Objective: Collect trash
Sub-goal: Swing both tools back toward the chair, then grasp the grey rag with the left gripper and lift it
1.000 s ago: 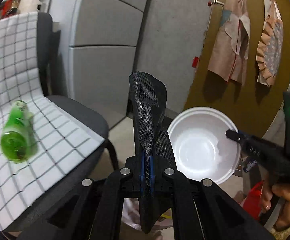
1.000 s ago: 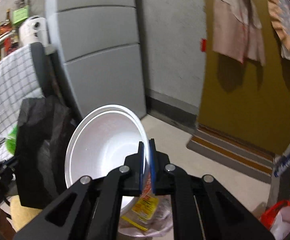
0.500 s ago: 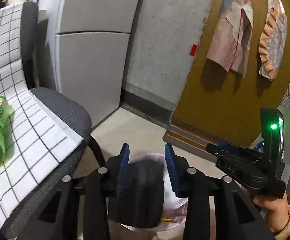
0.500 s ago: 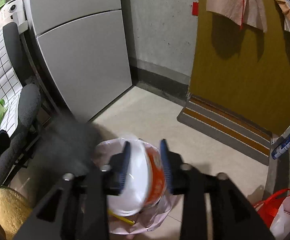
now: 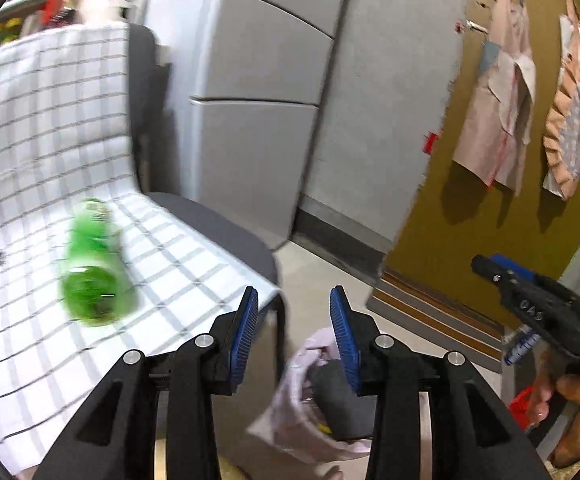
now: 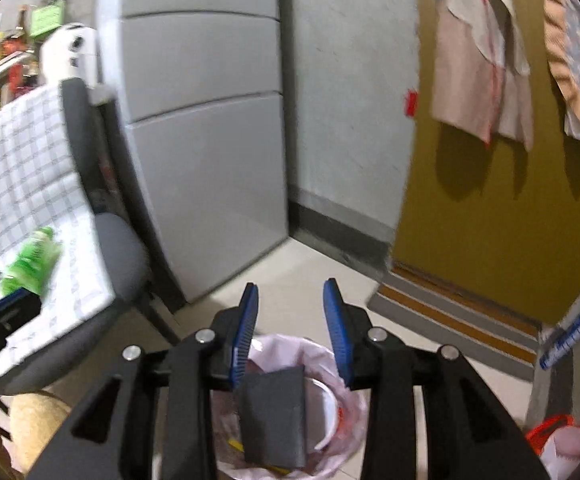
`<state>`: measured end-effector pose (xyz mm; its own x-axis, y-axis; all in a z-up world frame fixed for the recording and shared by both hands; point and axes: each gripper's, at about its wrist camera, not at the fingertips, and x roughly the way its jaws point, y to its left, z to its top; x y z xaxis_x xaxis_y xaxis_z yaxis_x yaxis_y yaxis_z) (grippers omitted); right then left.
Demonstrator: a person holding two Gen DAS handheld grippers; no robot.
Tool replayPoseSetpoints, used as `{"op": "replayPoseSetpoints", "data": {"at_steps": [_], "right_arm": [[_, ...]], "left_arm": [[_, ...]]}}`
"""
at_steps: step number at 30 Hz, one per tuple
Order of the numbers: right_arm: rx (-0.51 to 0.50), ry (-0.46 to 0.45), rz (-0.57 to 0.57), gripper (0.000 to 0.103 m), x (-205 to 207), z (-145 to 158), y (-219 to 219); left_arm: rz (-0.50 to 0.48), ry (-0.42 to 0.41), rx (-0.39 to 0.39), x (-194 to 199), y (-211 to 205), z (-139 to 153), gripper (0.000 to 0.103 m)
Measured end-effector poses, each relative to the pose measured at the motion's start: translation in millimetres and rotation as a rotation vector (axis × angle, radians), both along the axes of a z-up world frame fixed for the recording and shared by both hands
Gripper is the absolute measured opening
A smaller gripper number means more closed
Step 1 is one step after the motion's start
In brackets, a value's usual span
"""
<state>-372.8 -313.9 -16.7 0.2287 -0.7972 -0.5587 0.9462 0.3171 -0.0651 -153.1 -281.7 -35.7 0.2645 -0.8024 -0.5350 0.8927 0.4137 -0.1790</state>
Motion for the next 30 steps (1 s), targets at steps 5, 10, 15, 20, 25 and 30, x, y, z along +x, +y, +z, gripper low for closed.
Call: {"op": "replayPoseSetpoints", "data": {"at_steps": [5,10,15,20,25,30], "right_arm": [[-0.042,-0.046,0.172,0.04,44,16,28],[-0.057,-0.061,0.358,0.053,105,21,49],[-0.048,-0.037,0.51,0.061,172,20,62],[-0.038,-0.034,0.607,0.068,227,18,71],[-0.037,-0.043,0.653,0.069,283,9,67],[-0.007,-0.039,0.636,0.069,324,-8,49]], "left_arm": [[0.132,-0.065,-0.005,16,56,11,0.041],[0.282,-0.076,-0.003,44,109,13,0.053],[0.471,-0.086,0.007,95,157,16,0.056],[0.639,-0.152,-0.011,147,199,26,0.081],[0.72,-0.17,0.018,197,216,25,0.082],[0.759,-0.073,0.096,257,209,-3,0.08]]}}
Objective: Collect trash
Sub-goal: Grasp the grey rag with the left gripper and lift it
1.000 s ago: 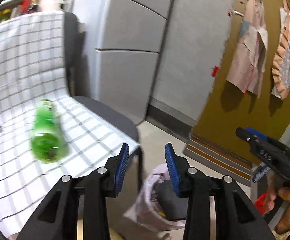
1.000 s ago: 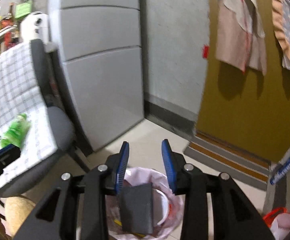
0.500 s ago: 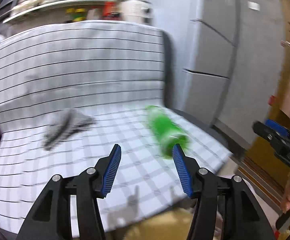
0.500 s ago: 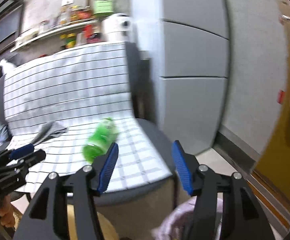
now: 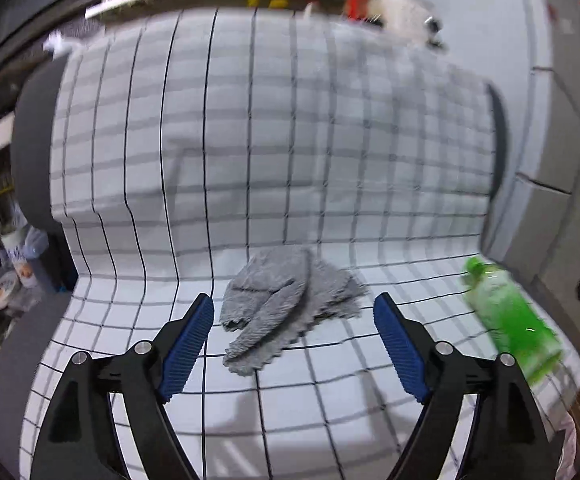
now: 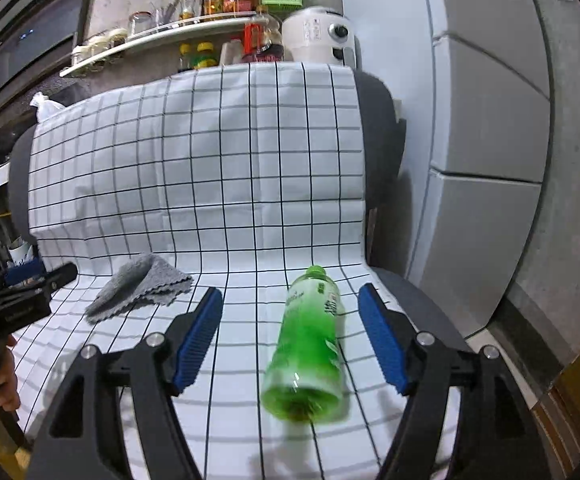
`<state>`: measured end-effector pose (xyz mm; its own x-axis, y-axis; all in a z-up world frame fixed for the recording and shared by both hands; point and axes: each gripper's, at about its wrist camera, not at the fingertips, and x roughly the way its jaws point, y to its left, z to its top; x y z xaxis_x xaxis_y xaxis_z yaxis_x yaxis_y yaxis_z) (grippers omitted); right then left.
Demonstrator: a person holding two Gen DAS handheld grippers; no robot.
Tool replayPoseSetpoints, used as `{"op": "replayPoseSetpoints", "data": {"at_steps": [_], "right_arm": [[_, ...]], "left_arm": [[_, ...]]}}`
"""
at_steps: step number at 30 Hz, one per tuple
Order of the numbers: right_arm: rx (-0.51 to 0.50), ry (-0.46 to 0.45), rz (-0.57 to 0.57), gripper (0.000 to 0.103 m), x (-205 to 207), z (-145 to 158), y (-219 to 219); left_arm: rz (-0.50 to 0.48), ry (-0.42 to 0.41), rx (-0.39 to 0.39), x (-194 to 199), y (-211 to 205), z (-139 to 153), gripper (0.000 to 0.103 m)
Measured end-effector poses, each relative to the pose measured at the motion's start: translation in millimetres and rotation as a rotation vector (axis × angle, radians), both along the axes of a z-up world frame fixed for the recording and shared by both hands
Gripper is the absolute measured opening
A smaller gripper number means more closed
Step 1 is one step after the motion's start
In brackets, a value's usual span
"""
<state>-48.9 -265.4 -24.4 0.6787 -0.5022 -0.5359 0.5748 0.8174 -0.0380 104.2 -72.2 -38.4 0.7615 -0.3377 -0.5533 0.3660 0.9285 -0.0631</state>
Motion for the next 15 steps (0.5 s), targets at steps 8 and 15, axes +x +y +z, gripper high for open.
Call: {"op": "replayPoseSetpoints", "data": {"at_steps": [8,15], "right_arm": [[0.057,0.017,-0.026,0.069,23,-19,-24],[0.06,0.035,-0.037,0.069,27,-31,-37]], "left_arm": [[0.044,0.109,0.069,62,-21,-35,0.073],[0.022,0.192,0.089,90,-36,-50,0.04]]}}
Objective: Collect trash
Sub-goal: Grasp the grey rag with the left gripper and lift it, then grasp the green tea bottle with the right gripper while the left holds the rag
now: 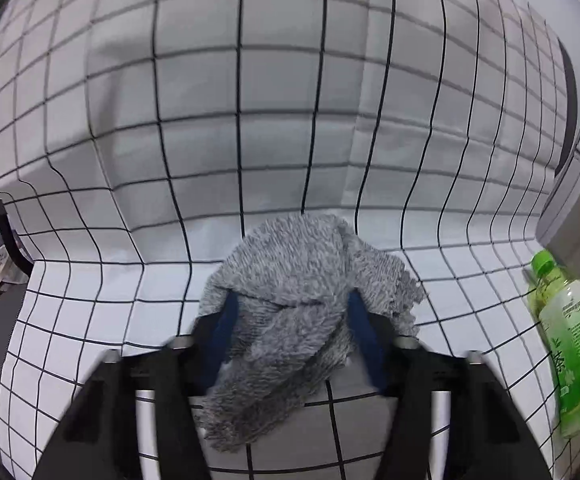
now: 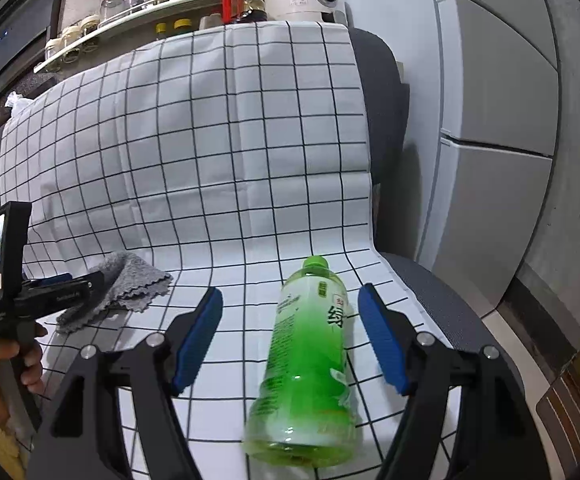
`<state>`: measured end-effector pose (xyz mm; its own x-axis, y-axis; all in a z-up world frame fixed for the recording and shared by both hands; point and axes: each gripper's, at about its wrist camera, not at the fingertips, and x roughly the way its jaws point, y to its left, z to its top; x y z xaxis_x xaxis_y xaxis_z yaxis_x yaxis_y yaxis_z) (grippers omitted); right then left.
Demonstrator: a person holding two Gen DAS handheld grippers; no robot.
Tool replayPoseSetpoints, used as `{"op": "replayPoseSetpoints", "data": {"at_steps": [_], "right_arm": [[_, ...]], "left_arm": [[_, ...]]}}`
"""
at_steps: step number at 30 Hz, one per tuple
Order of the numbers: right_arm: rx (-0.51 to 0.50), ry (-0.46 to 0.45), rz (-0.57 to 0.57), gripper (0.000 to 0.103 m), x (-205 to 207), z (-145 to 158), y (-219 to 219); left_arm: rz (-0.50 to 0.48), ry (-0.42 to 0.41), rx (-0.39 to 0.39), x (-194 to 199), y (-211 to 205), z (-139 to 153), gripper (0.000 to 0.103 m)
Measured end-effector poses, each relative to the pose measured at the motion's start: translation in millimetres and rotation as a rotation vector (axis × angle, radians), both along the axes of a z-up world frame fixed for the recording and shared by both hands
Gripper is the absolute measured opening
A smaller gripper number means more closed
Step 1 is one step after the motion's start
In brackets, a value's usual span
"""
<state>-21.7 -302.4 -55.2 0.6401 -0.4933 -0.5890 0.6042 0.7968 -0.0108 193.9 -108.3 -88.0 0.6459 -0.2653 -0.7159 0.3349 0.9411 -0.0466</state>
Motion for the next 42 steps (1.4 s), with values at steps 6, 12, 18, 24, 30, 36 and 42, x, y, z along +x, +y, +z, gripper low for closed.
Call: {"op": "replayPoseSetpoints", "data": {"at_steps": [6,12,18,24,30,36,42], "right_arm": [[0.04,0.031,-0.016,0.069,-5,-12,-10],[0.051,0.084,0.01,0.078,-1,-23,-8],[0.085,0.175,-0.04,0.062,14,-46,-15],[0.092,0.2,-0.016,0.054,-2,-41,3],[0.141,0.232,0.072,0.054,-46,-29,41],[0.138,0.265,0.091,0.056,-49,-37,49],[0.095,0.283,0.082,0.065,-26,-42,42]], "left_arm": [[-0.067,-0.022,-0.036,-18,2,9,0.005],[-0.091,-0.073,-0.111,-71,19,35,0.005],[-0.118,-0.094,-0.19,-130,42,56,0.005],[-0.183,-0.092,-0.215,-177,47,69,0.005],[-0.257,-0.01,-0.186,-211,39,60,0.006],[-0.247,-0.016,-0.152,-216,30,42,0.007],[-0.236,0.004,-0.176,-212,32,36,0.008]]}}
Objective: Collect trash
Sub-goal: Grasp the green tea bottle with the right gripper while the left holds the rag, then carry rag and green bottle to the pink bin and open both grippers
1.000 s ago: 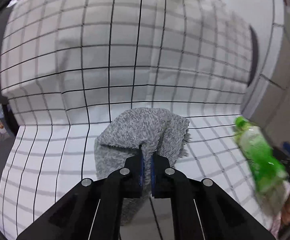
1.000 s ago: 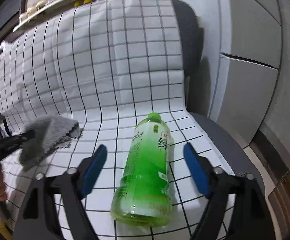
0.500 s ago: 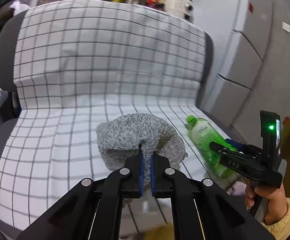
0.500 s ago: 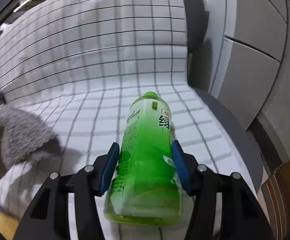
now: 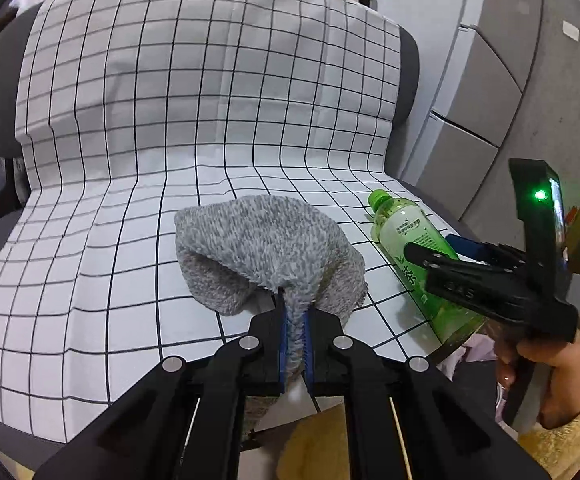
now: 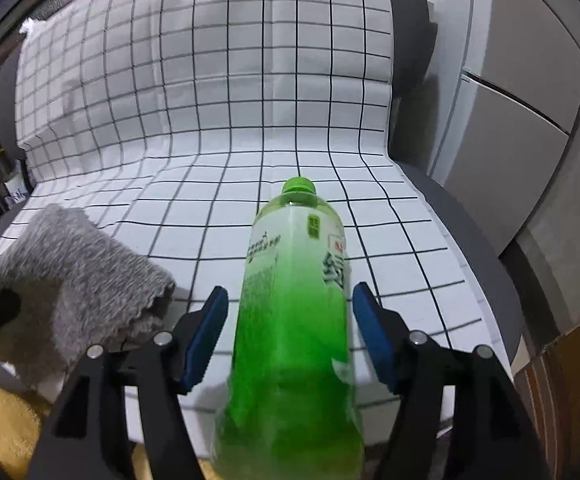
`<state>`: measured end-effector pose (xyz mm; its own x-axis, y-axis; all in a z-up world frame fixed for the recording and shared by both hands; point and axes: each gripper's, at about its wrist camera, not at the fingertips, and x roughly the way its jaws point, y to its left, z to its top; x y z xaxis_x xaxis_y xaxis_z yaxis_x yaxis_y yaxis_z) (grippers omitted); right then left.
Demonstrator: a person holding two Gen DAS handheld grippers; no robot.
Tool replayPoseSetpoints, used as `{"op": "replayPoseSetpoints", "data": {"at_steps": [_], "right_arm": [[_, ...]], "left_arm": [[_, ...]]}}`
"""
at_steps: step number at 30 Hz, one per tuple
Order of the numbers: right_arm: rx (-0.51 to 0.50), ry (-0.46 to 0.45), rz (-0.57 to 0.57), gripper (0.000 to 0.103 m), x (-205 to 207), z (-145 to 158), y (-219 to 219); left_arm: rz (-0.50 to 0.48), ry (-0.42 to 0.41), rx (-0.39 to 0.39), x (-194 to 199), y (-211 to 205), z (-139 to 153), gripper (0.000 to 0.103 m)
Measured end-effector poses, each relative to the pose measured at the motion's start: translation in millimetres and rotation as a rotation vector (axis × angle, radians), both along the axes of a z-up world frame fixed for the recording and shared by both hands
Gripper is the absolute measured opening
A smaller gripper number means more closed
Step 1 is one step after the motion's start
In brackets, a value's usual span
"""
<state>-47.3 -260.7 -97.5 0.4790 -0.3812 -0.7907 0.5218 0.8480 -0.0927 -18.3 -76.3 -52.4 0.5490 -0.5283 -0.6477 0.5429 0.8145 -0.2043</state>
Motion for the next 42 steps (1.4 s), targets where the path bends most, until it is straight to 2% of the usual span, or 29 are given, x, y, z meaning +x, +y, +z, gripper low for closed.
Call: {"op": "replayPoseSetpoints", "data": {"at_steps": [2,4,8,17,21,29,34,38,42], "right_arm": [[-0.024,0.013,-0.003,0.065,4,-1,0],[-0.05,0.035,-0.023,0.057,7,-3,-1],[-0.043,0.027,-0.046,0.056,2,-1,-2],[-0.004,-0.173,-0.038,0.055,-43,41,-1],[-0.016,-0.244,-0.039,0.055,-70,62,6],[-0.084,-0.354,-0.139,0.055,-146,104,-1],[-0.198,-0.394,-0.278,0.055,-211,129,-8],[-0.322,-0.402,-0.387,0.055,-264,141,-8],[-0.348,-0.391,-0.475,0.055,-304,140,-16]], "left_arm": [[0.001,-0.002,-0.006,0,1,1,0.007],[-0.003,-0.003,-0.017,-1,3,4,0.007],[-0.011,-0.008,-0.034,-3,4,11,0.006],[-0.041,-0.032,-0.079,-15,3,32,0.006],[-0.097,-0.049,-0.089,-25,-10,41,0.006],[-0.363,-0.136,-0.12,-76,-83,73,0.006],[-0.553,-0.167,-0.149,-122,-140,80,0.006],[-0.691,-0.158,-0.167,-156,-178,73,0.006],[-0.796,-0.103,-0.141,-182,-219,47,0.006]]}}
